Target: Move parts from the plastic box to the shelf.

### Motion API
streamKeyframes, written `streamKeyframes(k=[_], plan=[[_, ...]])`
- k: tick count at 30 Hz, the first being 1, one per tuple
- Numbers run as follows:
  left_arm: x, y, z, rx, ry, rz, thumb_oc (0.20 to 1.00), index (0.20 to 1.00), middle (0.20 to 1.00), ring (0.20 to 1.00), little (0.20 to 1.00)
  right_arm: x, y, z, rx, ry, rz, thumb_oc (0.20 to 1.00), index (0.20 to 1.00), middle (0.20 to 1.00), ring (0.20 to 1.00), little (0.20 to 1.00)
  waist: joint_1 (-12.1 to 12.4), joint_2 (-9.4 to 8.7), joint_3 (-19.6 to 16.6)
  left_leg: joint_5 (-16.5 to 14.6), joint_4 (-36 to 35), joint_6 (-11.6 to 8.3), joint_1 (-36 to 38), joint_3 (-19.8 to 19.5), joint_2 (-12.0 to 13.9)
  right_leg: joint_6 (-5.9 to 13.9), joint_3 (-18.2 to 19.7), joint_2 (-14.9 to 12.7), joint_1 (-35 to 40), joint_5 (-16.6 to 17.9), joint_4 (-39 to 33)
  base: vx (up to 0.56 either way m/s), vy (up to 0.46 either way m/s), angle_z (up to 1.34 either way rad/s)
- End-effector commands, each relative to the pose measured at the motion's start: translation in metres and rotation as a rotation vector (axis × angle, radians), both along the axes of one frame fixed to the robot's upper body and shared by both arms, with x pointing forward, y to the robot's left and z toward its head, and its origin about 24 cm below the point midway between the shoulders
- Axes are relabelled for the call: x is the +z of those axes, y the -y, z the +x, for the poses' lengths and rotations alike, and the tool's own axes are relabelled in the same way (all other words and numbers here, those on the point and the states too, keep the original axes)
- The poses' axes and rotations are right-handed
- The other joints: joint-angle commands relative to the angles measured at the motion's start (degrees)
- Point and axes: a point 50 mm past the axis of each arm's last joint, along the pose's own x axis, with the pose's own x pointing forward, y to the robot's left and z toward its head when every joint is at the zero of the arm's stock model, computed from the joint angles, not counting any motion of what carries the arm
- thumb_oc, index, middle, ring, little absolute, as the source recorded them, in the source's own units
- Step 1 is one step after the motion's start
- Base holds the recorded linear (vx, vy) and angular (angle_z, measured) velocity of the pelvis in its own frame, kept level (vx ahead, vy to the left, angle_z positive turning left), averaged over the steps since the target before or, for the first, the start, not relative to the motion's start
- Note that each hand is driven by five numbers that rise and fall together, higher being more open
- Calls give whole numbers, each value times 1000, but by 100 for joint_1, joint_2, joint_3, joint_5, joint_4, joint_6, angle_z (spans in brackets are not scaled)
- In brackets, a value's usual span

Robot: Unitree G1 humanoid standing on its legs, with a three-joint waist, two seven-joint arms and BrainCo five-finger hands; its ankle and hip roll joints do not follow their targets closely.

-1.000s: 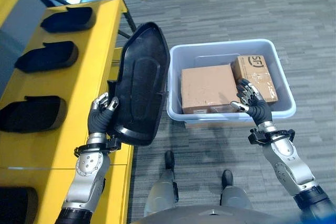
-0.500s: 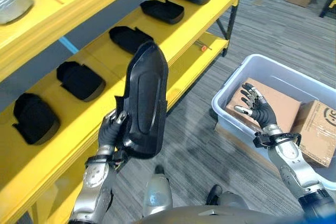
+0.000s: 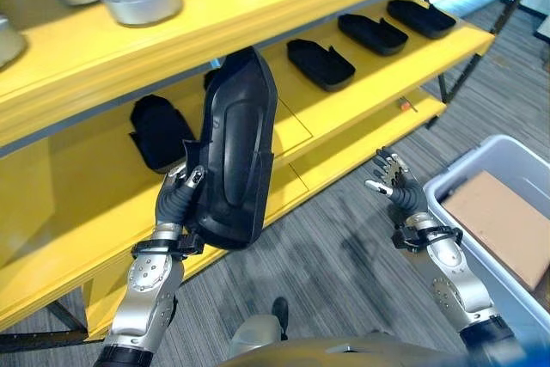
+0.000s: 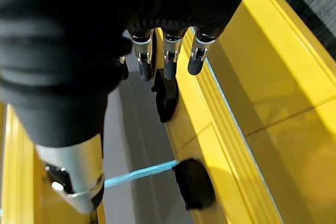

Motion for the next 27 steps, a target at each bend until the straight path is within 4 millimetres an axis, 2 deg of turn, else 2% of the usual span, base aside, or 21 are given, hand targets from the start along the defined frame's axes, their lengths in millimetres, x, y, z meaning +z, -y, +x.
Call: streamKeyframes(k=[1, 4, 5, 6, 8, 9, 10, 11, 12, 14, 15, 16, 18, 27], plan=[[45, 0, 8, -12, 225, 62, 200, 200, 200, 200, 200, 11, -13, 9, 48, 62, 23, 1000, 1000, 1000, 1000, 1000, 105, -3, -75, -244, -396, 158, 270, -171, -34, 401, 348, -396, 304, 1059, -41, 73, 204, 32], [44, -1, 12, 0, 223, 78, 200, 200, 200, 200, 200, 12, -25, 12, 81, 62, 51, 1000, 1000, 1000, 1000, 1000, 118, -12, -37, -264, -474, 285, 398, -236, -147, 345, 833, -397, 99, 1066, 435, 62, 167, 38], [44, -1, 13, 2, 221, 78, 200, 200, 200, 200, 200, 12, -26, 13, 85, 62, 54, 1000, 1000, 1000, 1000, 1000, 77, 5, -18, -244, -519, 323, 448, -296, -168, 279, 1129, -313, -39, 1046, 574, -10, 147, 26], [43, 1, 15, -3, 221, 76, 200, 200, 200, 200, 200, 13, -28, 13, 91, 65, 62, 1000, 1000, 1000, 1000, 1000, 4, 31, 34, -120, -507, 378, 412, -338, -187, 94, 1556, -133, -279, 1066, 658, -16, 121, 30], [39, 5, 18, -18, 205, 65, 200, 200, 200, 200, 200, 14, -28, 12, 102, 64, 75, 1000, 1000, 1000, 1000, 1000, -188, 117, 84, -78, -520, 398, 463, -497, -138, -108, 2438, 554, -699, 683, 791, 41, 76, 42], [36, 10, 21, -35, 192, 50, 200, 200, 200, 200, 200, 14, -28, 11, 104, 61, 85, 1000, 1000, 1000, 1000, 1000, -366, 159, 166, -69, -528, 396, 557, -675, -115, -274, 3019, 1325, -1099, 202, 886, 76, 25, 27], [36, 10, 21, -35, 193, 49, 200, 200, 200, 200, 200, 14, -28, 11, 104, 61, 84, 1000, 1000, 1000, 1000, 1000, -362, 164, 156, -58, -529, 393, 538, -671, -110, -280, 3020, 1332, -1115, 220, 874, 94, 4, 48], [34, 12, 21, -46, 186, 45, 200, 200, 200, 200, 200, 13, -27, 11, 106, 57, 82, 1000, 1000, 1000, 1000, 1000, -457, 133, 202, -70, -523, 390, 583, -768, -158, -300, 3230, 1631, -1264, 152, 800, 78, -48, 70], [33, 15, 22, -60, 185, 33, 200, 200, 200, 200, 200, 13, -26, 11, 107, 56, 83, 1000, 1000, 1000, 1000, 1000, -611, 73, 252, -78, -499, 363, 596, -926, -258, -316, 3490, 1997, -1453, 302, 354, 97, -91, 79], [32, 18, 21, -64, 188, 12, 200, 200, 200, 200, 200, 13, -24, 10, 107, 60, 75, 1000, 1000, 1000, 1000, 1000, -684, -31, 291, -105, -450, 323, 613, -1051, -355, -285, 3554, 2064, -1463, 496, -91, 67, -114, 56], [31, 18, 20, -66, 184, 7, 200, 200, 200, 200, 200, 11, -22, 7, 103, 52, 75, 1000, 1000, 1000, 1000, 1000, -683, -66, 255, -127, -401, 310, 615, -1114, -401, -256, 3528, 2001, -1245, 440, -259, 96, -171, 83], [26, 18, 18, -61, 169, -4, 200, 200, 200, 200, 200, 7, -21, 6, 111, 38, 59, 1000, 1000, 1000, 1000, 1000, -668, -103, 184, -150, -448, 282, 672, -1029, -355, -324, 3646, 2073, -922, 511, -635, 154, -183, 65], [21, 18, 12, -62, 150, -35, 200, 200, 200, 200, 200, 4, -15, 5, 103, 23, 40, 1000, 1000, 1000, 1000, 1000, -613, -84, -2, -176, -465, 248, 683, -874, -298, -338, 3561, 2053, -623, 582, -1054, 136, -148, 19], [7, 16, 0, -57, 85, -79, 200, 200, 200, 200, 200, -1, -9, -4, 102, -2, 45, 1000, 1000, 1000, 1000, 1000, -623, -102, -101, -214, -447, 127, 775, -870, -160, -462, 3406, 2098, -258, 473, -1260, 36, -60, 7]])
